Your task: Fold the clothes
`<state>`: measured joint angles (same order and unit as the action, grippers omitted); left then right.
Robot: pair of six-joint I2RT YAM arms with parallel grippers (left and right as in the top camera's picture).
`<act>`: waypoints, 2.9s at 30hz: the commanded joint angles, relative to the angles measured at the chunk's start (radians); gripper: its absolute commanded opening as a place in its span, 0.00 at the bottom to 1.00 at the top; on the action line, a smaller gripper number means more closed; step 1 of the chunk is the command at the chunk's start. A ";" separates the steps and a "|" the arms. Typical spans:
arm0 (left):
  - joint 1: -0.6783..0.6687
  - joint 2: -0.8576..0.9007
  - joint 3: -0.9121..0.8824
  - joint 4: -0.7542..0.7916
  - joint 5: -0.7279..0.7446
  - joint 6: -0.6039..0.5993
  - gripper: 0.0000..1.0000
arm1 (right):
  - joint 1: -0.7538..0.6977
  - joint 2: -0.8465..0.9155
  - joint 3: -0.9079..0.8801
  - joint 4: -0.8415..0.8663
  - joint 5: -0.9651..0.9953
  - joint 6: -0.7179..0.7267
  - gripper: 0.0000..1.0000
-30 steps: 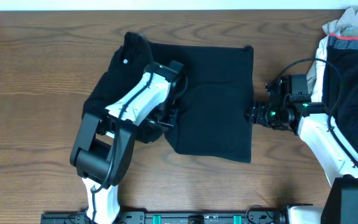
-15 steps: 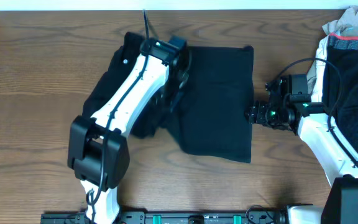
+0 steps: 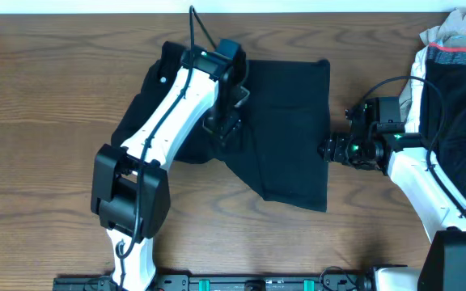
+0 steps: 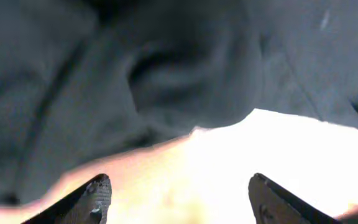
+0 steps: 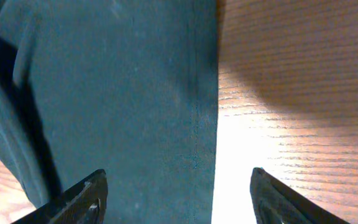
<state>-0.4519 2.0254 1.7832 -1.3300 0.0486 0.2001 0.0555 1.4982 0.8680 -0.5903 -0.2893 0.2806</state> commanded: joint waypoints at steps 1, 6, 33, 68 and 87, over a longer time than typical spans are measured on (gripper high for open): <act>0.005 0.005 0.000 -0.061 -0.004 -0.181 0.74 | -0.011 0.002 0.000 -0.001 -0.007 0.011 0.72; 0.003 0.005 -0.089 -0.030 0.050 -0.256 0.70 | -0.011 0.002 0.000 -0.001 -0.007 0.011 0.72; 0.001 -0.037 -0.380 0.328 -0.129 -0.280 0.06 | -0.011 0.002 0.000 -0.008 -0.007 0.011 0.73; 0.286 -0.309 -0.344 -0.255 -0.200 -0.363 0.08 | 0.101 0.096 -0.068 -0.270 -0.074 0.270 0.60; 0.304 -0.309 -0.344 -0.266 -0.208 -0.363 0.08 | -0.002 0.077 -0.024 -0.303 0.153 0.282 0.01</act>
<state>-0.1608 1.7149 1.4288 -1.5867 -0.1379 -0.1539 0.1108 1.5822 0.7597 -0.8501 -0.3035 0.6155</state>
